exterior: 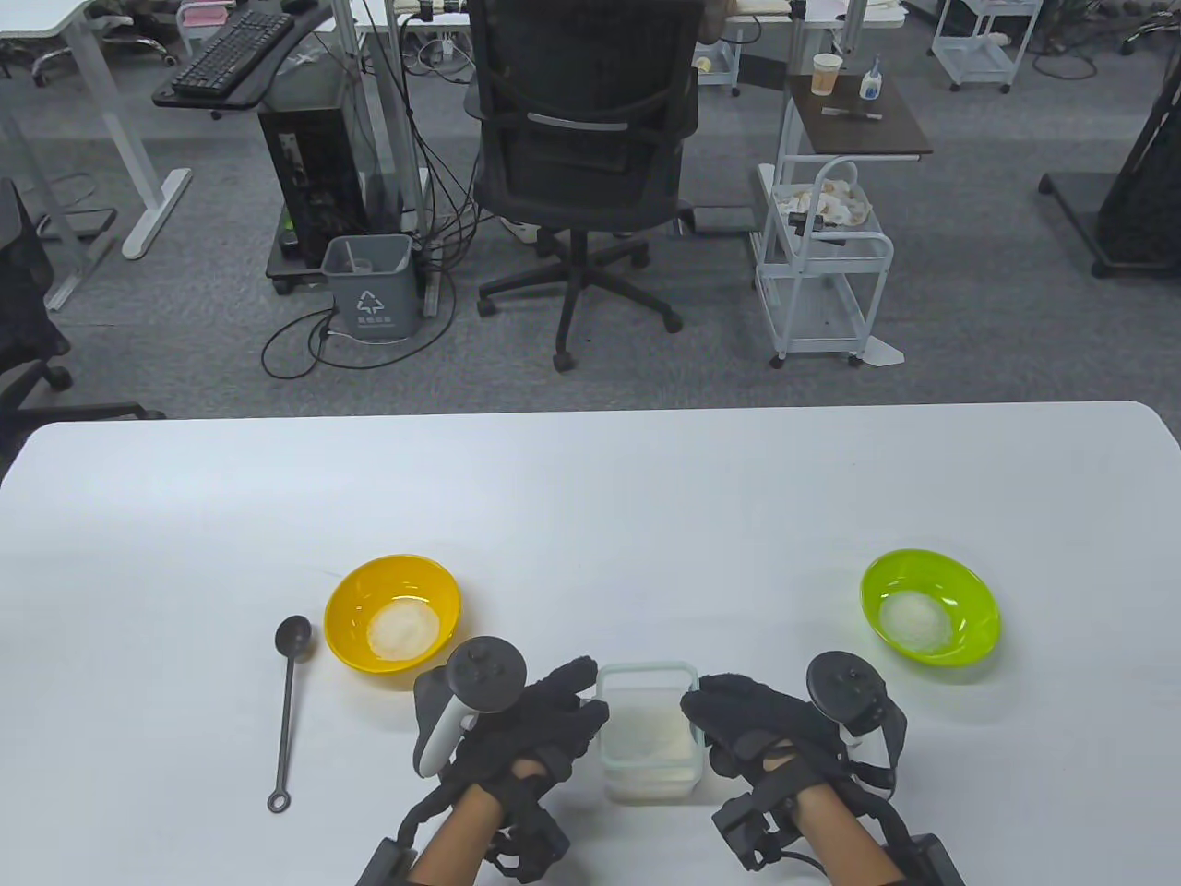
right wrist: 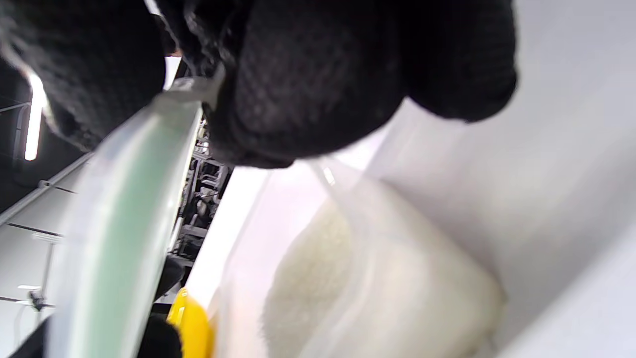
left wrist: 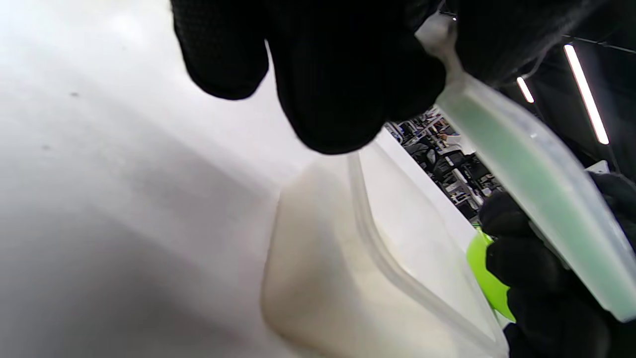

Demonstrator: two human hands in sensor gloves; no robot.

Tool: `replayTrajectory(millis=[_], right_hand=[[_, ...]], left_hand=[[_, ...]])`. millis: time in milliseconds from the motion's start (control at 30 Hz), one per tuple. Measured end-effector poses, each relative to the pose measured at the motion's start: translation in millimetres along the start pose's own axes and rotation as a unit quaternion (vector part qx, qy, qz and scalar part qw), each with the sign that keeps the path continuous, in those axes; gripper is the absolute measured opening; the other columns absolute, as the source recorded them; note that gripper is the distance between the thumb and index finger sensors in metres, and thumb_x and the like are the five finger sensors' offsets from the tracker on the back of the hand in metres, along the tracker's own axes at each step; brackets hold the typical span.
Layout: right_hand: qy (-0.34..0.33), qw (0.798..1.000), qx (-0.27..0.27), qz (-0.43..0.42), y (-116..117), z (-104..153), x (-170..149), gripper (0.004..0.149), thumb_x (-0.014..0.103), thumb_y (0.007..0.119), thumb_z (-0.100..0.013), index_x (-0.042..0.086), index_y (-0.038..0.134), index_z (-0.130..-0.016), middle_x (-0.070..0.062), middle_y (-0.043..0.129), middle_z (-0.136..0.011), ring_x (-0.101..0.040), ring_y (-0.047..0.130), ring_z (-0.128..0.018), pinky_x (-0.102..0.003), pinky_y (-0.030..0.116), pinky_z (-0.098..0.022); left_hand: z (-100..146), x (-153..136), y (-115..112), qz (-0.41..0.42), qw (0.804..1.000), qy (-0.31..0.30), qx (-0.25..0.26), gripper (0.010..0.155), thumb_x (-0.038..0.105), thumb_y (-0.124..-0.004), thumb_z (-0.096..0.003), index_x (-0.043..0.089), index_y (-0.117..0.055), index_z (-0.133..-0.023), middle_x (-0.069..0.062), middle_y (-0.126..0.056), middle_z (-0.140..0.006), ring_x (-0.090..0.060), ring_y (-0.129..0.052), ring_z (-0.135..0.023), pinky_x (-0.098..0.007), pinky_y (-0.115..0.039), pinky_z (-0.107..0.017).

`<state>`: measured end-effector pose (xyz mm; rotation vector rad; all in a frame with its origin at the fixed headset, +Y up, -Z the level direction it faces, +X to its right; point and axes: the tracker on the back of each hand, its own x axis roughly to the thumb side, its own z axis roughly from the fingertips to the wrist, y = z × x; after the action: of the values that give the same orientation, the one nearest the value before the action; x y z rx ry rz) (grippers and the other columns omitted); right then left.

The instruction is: Scoop white sugar from container into bowls

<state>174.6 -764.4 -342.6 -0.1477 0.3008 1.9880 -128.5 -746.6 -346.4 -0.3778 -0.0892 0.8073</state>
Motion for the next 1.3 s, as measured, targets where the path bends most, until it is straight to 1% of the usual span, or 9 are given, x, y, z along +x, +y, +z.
replayTrajectory(millis=[267, 433, 633, 833, 933, 1000, 1100, 1200, 1300], right_hand=[[-0.025, 0.993, -0.051, 0.102, 3, 6, 11, 0.055, 0.043, 0.09, -0.041, 0.018, 0.079, -0.088, -0.006, 0.101, -0.057, -0.015, 0.101, -0.023, -0.037, 0.086, -0.034], [-0.068, 0.965, -0.09, 0.237, 12, 10, 20, 0.053, 0.043, 0.089, -0.042, 0.019, 0.08, -0.088, -0.005, 0.102, -0.057, -0.014, 0.102, -0.021, -0.037, 0.086, -0.033], [-0.078, 0.955, -0.095, 0.269, 18, 10, 20, 0.05, 0.044, 0.087, -0.043, 0.022, 0.081, -0.087, -0.005, 0.102, -0.058, -0.014, 0.102, -0.022, -0.037, 0.086, -0.035], [-0.055, 0.967, -0.078, 0.236, 16, 8, 16, 0.048, 0.043, 0.086, -0.044, 0.023, 0.081, -0.087, -0.006, 0.101, -0.058, -0.015, 0.102, -0.023, -0.038, 0.085, -0.035], [-0.054, 0.966, -0.084, 0.238, 17, 9, 15, 0.049, 0.044, 0.086, -0.044, 0.024, 0.081, -0.087, -0.006, 0.1, -0.06, -0.017, 0.102, -0.026, -0.039, 0.085, -0.037], [-0.063, 0.957, -0.102, 0.265, 17, 12, 18, 0.05, 0.047, 0.087, -0.043, 0.024, 0.081, -0.088, -0.007, 0.099, -0.062, -0.018, 0.102, -0.028, -0.04, 0.084, -0.039], [-0.102, 0.922, -0.141, 0.345, 19, 19, 25, 0.049, 0.052, 0.087, -0.042, 0.029, 0.084, -0.085, -0.008, 0.097, -0.066, -0.018, 0.101, -0.032, -0.041, 0.082, -0.042], [-0.13, 0.894, -0.161, 0.398, 27, 25, 32, 0.045, 0.051, 0.086, -0.043, 0.029, 0.088, -0.082, -0.009, 0.097, -0.065, -0.02, 0.1, -0.033, -0.043, 0.081, -0.043], [-0.137, 0.881, -0.162, 0.422, 32, 28, 35, 0.045, 0.05, 0.083, -0.045, 0.026, 0.091, -0.082, -0.011, 0.098, -0.065, -0.022, 0.101, -0.034, -0.044, 0.081, -0.044]], left_hand=[[-3, 0, -6, -0.054, 0.998, 0.027, 0.016, 0.069, 0.056, -0.081, -0.0413, 0.033, -0.064, -0.104, 0.02, -0.097, -0.069, -0.003, -0.107, -0.051, -0.039, -0.083, -0.059], [-5, 4, -10, -0.078, 0.996, 0.037, 0.017, 0.069, 0.056, -0.081, -0.0412, 0.033, -0.065, -0.104, 0.021, -0.098, -0.069, -0.003, -0.107, -0.05, -0.039, -0.084, -0.059], [-6, 2, -15, -0.094, 0.994, 0.046, 0.017, 0.069, 0.055, -0.081, -0.0411, 0.034, -0.064, -0.104, 0.021, -0.097, -0.069, -0.004, -0.107, -0.05, -0.039, -0.083, -0.059], [-6, 1, -16, -0.088, 0.995, 0.054, 0.008, 0.067, 0.055, -0.081, -0.0414, 0.034, -0.066, -0.103, 0.021, -0.096, -0.069, -0.004, -0.107, -0.05, -0.04, -0.083, -0.059], [-4, 4, -16, -0.114, 0.992, 0.052, 0.026, 0.065, 0.056, -0.081, -0.0407, 0.035, -0.068, -0.101, 0.02, -0.095, -0.072, -0.005, -0.106, -0.054, -0.041, -0.082, -0.06], [-1, 9, -16, -0.145, 0.987, 0.049, 0.048, 0.06, 0.057, -0.081, -0.0399, 0.036, -0.072, -0.096, 0.019, -0.095, -0.075, -0.006, -0.106, -0.056, -0.041, -0.081, -0.061], [5, 16, -19, -0.214, 0.973, 0.036, 0.084, 0.056, 0.059, -0.079, -0.04, 0.038, -0.075, -0.092, 0.019, -0.096, -0.075, -0.009, -0.107, -0.058, -0.042, -0.081, -0.061], [10, 25, -24, -0.279, 0.953, 0.02, 0.114, 0.054, 0.06, -0.075, -0.0411, 0.039, -0.079, -0.091, 0.016, -0.098, -0.077, -0.011, -0.108, -0.059, -0.043, -0.081, -0.061], [11, 29, -29, -0.306, 0.944, 0.016, 0.121, 0.055, 0.059, -0.072, -0.0422, 0.036, -0.082, -0.09, 0.014, -0.101, -0.074, -0.012, -0.109, -0.056, -0.043, -0.082, -0.059]])
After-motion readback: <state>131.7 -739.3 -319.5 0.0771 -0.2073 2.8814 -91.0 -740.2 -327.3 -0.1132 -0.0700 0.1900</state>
